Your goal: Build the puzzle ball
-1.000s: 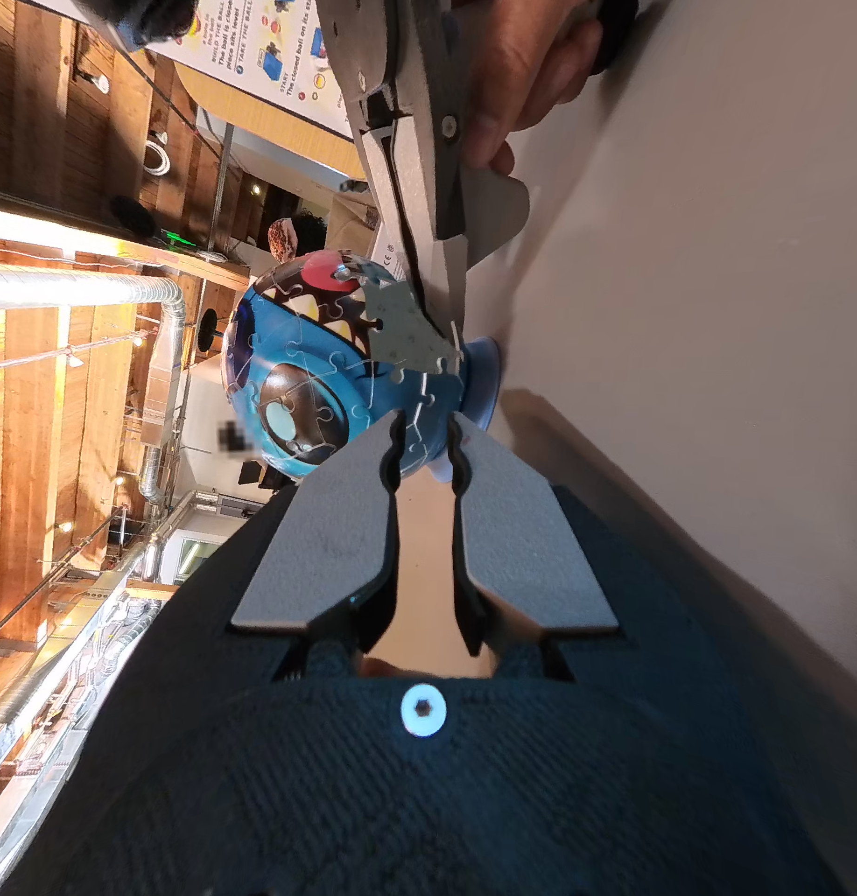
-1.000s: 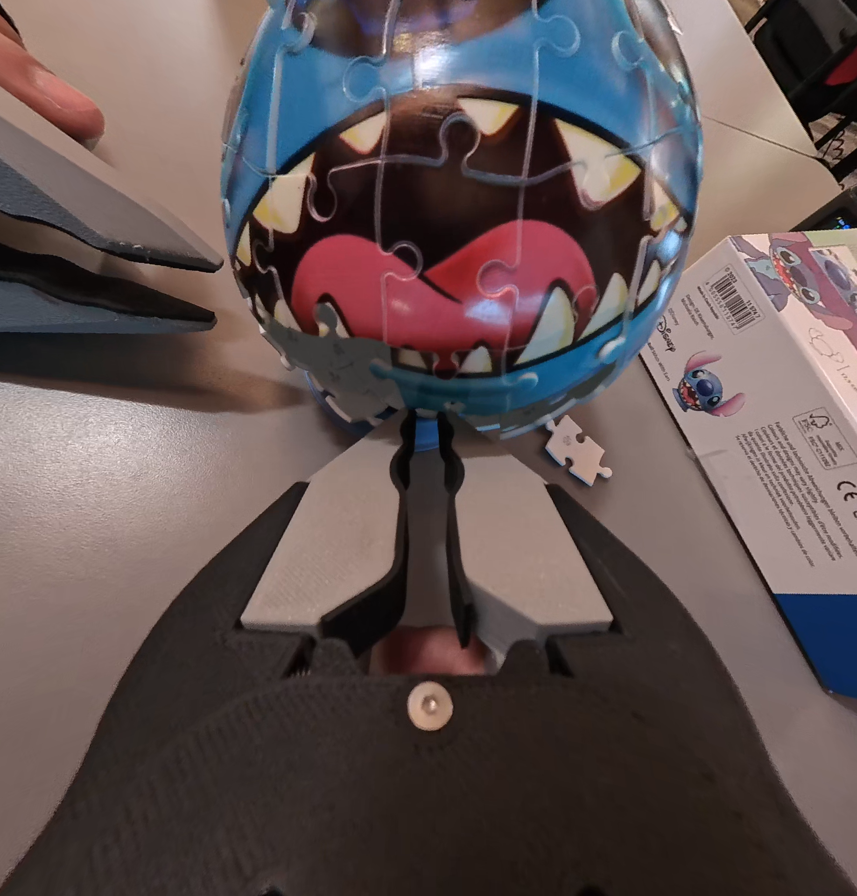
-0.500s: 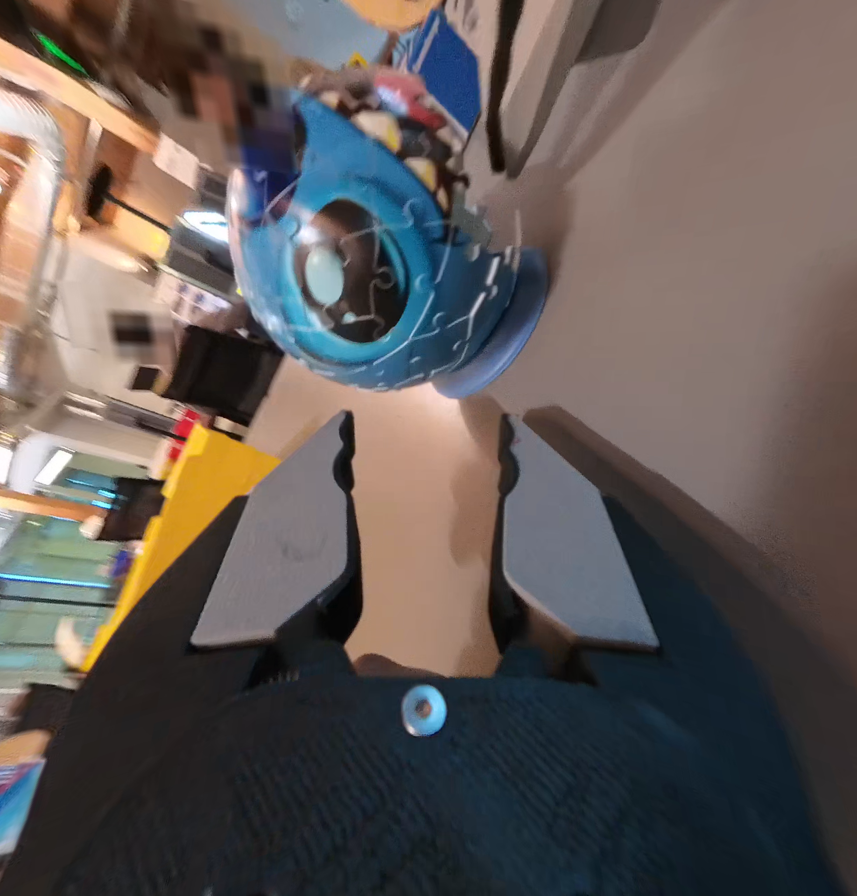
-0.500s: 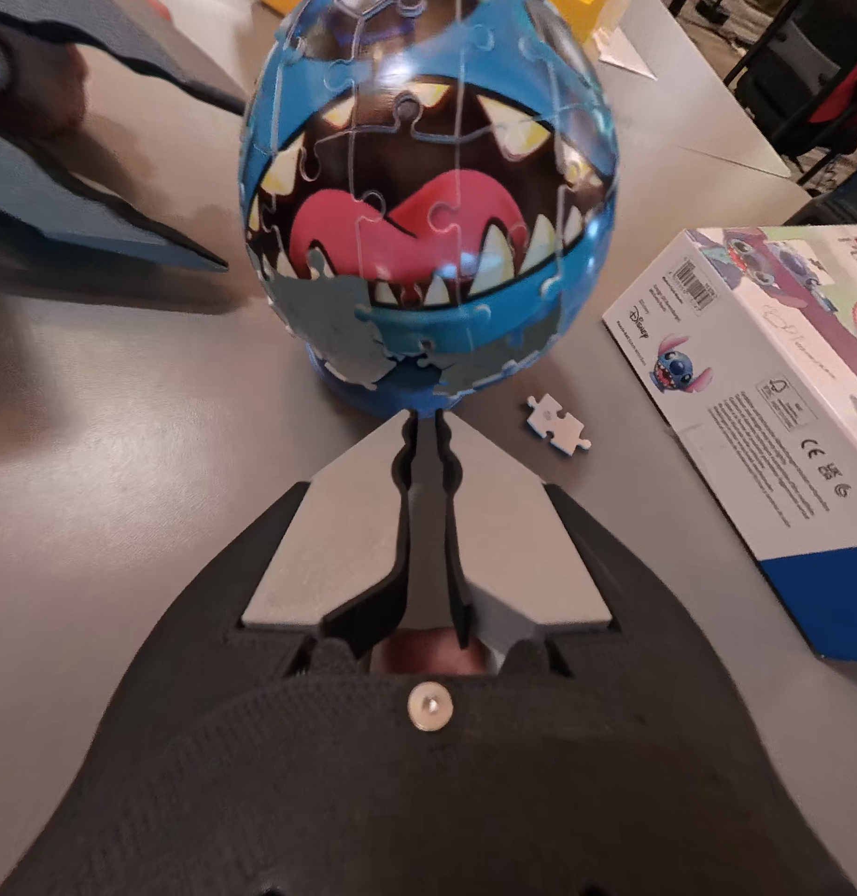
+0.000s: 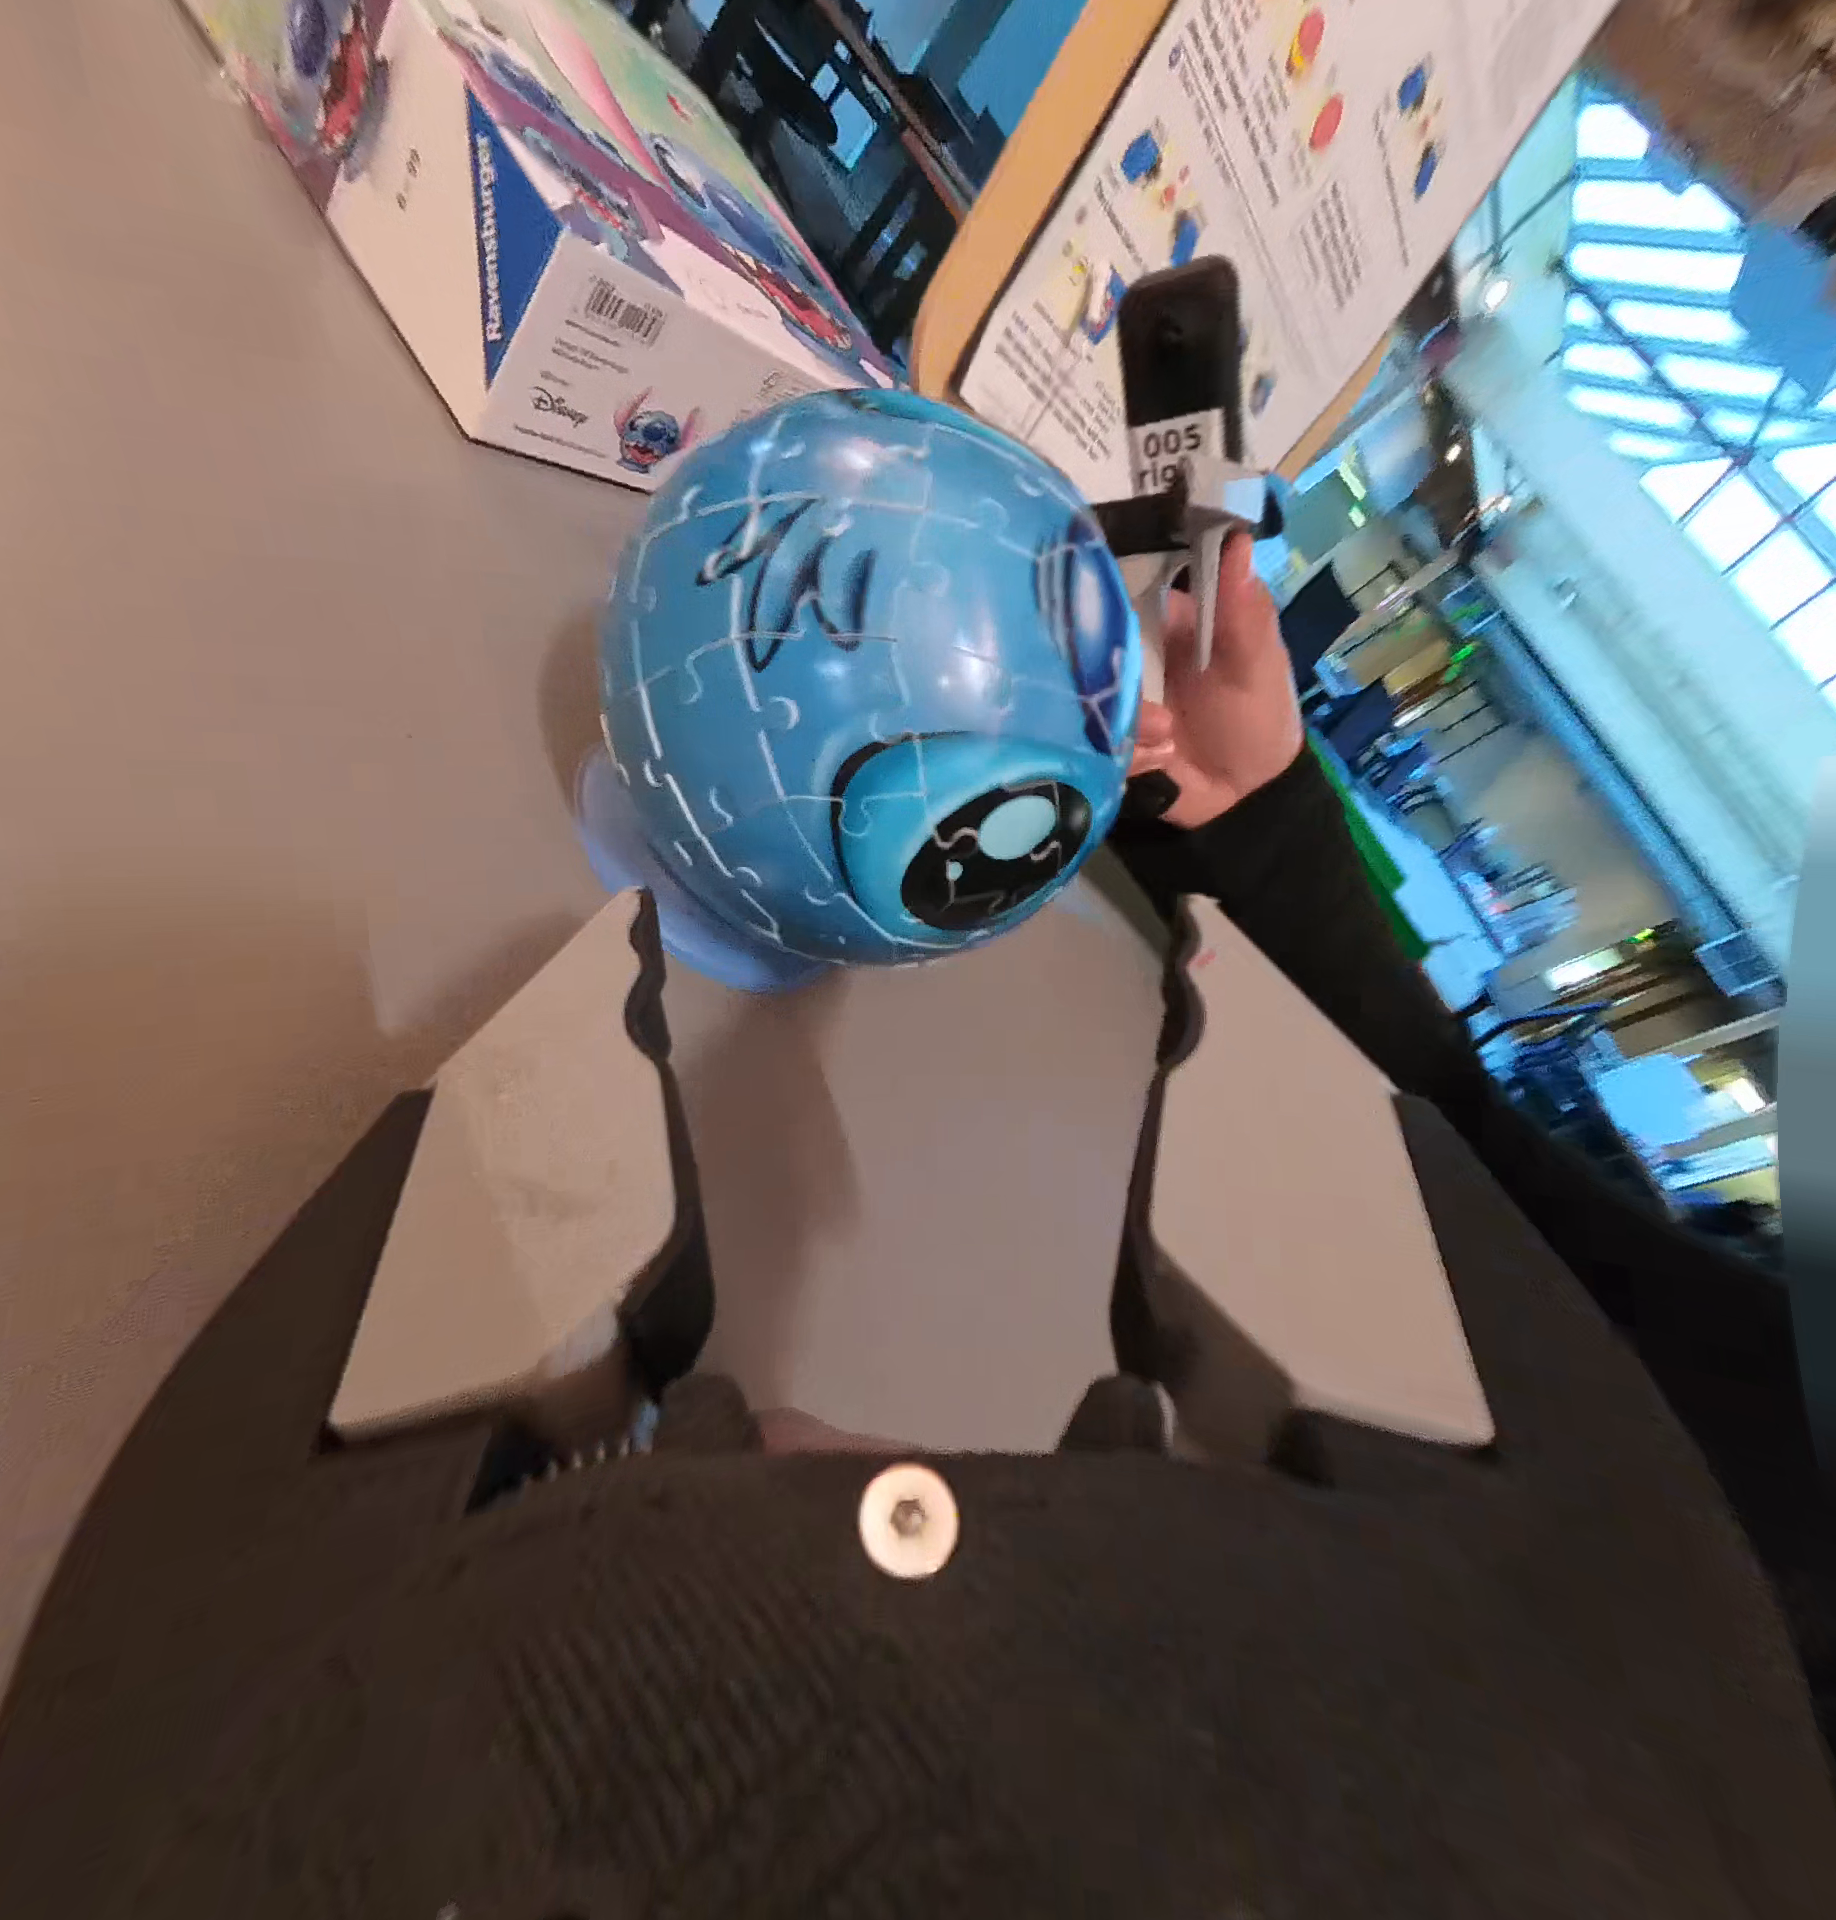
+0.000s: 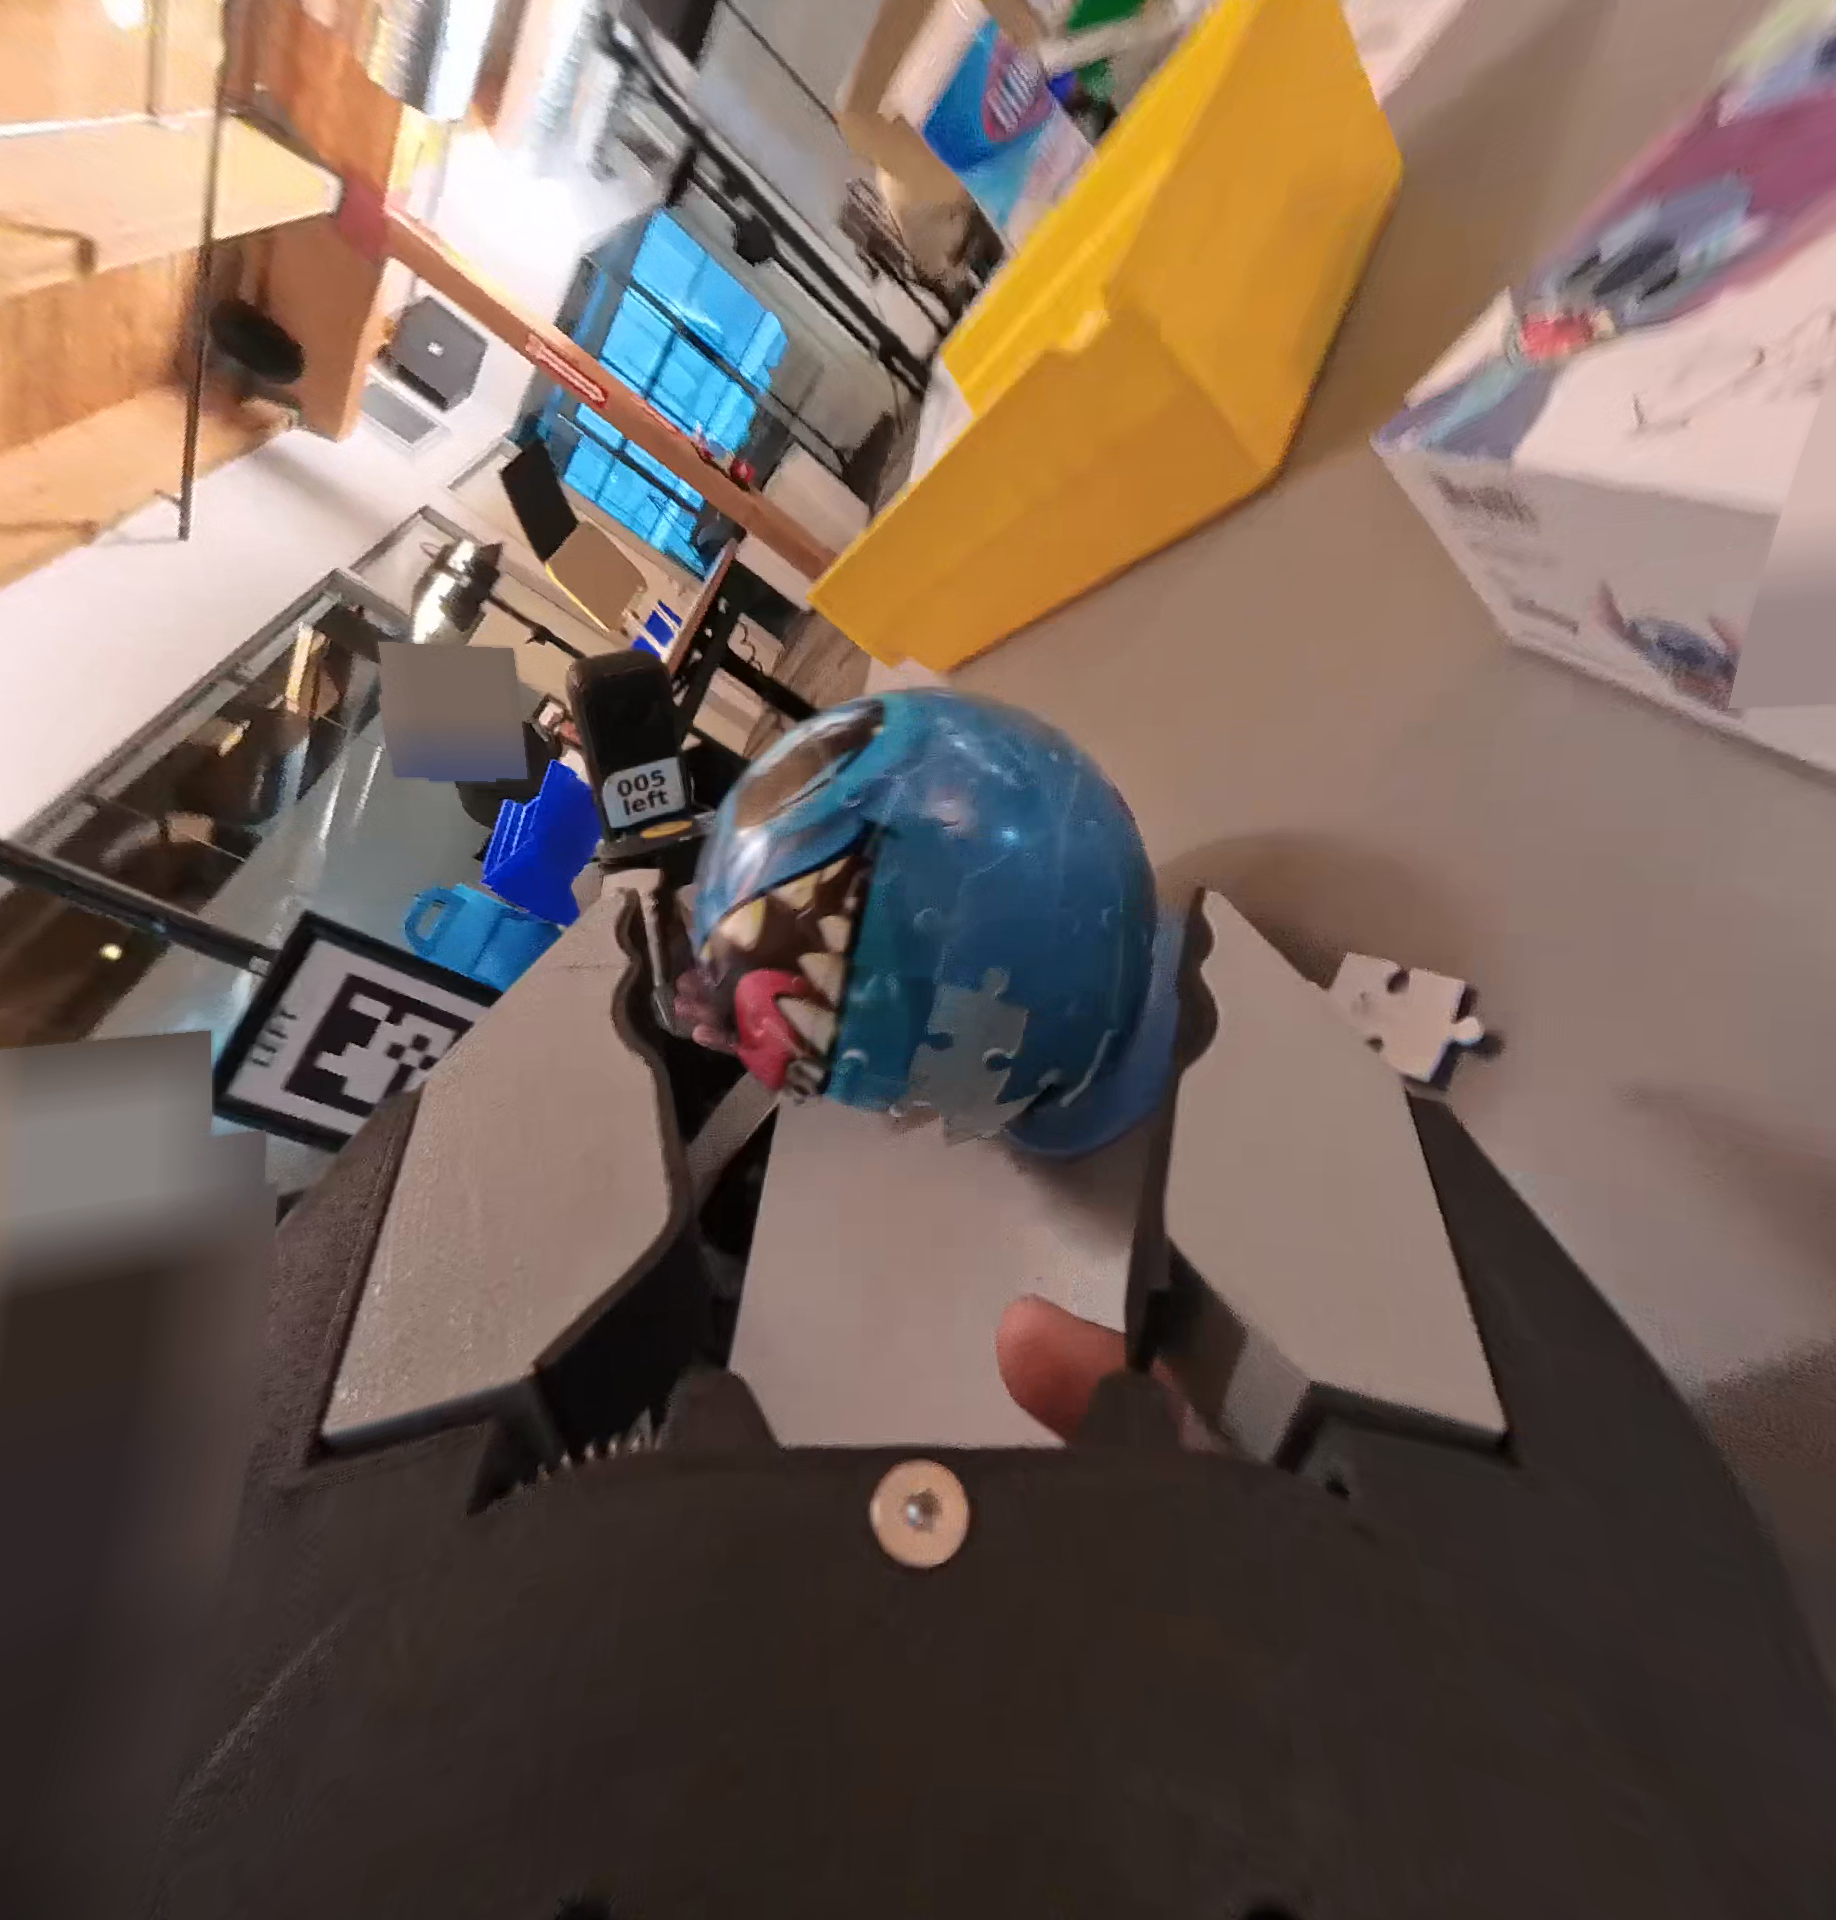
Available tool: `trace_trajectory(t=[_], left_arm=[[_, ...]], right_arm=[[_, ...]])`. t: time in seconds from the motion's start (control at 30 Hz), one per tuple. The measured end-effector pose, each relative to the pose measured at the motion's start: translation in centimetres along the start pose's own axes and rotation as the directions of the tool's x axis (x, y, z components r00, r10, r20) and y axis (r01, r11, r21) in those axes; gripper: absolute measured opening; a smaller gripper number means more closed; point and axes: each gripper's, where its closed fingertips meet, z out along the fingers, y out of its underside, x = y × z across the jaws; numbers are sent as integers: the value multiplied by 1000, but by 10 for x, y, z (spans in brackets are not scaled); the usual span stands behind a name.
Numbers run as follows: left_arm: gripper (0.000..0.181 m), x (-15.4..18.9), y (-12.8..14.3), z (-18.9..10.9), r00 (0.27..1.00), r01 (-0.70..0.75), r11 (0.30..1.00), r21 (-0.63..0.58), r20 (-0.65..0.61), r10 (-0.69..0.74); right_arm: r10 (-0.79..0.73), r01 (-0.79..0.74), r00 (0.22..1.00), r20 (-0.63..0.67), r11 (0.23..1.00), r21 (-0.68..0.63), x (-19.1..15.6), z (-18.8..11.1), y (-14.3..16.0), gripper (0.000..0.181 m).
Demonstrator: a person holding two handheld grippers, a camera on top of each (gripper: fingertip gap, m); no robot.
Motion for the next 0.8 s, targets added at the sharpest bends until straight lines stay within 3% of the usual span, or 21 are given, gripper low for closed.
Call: trace_trajectory(t=[0.17,0.33,0.53,0.8], left_arm=[[97,-12,-8,10,980,188,982,35,-69,-185],[97,-8,-6,28,981,174,985,-9,-88,-174],[96,-11,-11,30,988,143,990,-3,-58,-143],[99,-17,-31,30,999,30,999,31,-16,-29]], right_arm=[[99,-101,995,-20,980,-172,15,30,17,107],[141,-128,989,43,965,-229,12,48,27,110],[146,-129,987,64,968,-215,12,51,30,114],[18,-11,998,66,995,-102,6,58,20,116]])
